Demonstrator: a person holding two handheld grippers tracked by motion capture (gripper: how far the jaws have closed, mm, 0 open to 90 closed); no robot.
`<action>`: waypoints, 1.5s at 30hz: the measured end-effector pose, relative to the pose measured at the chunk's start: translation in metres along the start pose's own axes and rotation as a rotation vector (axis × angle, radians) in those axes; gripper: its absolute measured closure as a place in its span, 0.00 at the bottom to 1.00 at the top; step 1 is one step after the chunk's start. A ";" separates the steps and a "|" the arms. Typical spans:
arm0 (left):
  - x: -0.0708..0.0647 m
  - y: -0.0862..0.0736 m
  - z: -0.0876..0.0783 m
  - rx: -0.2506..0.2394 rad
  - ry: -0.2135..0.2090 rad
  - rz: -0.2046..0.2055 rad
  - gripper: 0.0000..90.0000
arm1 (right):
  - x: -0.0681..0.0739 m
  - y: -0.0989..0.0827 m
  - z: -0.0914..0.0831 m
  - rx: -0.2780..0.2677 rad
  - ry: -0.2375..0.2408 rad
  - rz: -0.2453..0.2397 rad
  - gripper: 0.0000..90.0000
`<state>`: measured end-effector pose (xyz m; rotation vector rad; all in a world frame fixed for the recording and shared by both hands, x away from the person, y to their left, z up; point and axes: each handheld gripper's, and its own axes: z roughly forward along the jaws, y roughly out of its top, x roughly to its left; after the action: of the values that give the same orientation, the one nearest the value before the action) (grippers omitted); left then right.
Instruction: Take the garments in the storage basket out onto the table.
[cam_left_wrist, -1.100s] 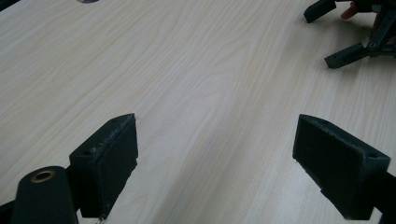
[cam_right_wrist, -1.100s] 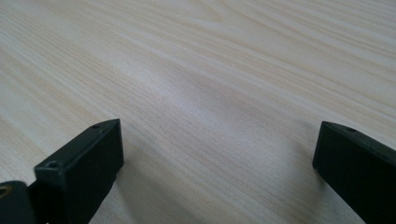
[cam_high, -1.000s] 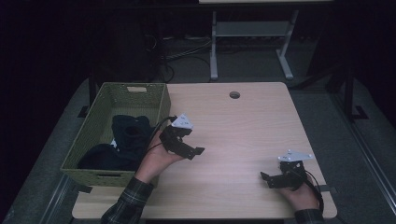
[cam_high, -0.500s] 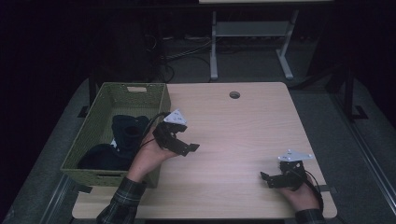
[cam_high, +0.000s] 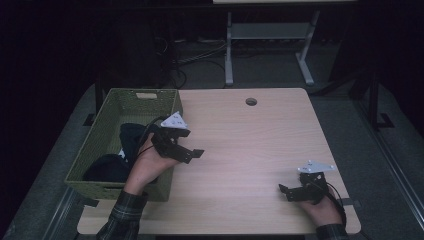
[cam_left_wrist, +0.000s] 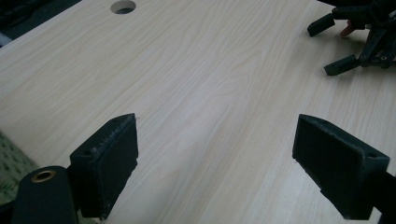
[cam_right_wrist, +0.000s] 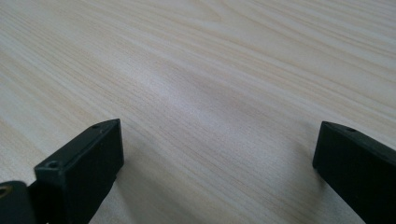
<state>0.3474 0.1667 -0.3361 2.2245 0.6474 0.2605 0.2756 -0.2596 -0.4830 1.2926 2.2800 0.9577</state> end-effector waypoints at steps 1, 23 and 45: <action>0.001 -0.001 -0.002 -0.001 0.005 -0.002 0.15 | 0.000 0.000 0.000 0.000 0.000 0.000 0.02; 0.027 -0.019 -0.033 -0.021 0.073 -0.057 0.15 | 0.000 0.000 0.000 0.000 0.000 0.000 0.02; 0.044 -0.037 -0.065 -0.036 0.129 -0.097 0.15 | 0.000 0.000 0.000 0.001 0.001 0.000 0.02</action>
<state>0.3462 0.2521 -0.3213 2.1481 0.8120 0.3659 0.2757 -0.2596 -0.4830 1.2922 2.2816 0.9581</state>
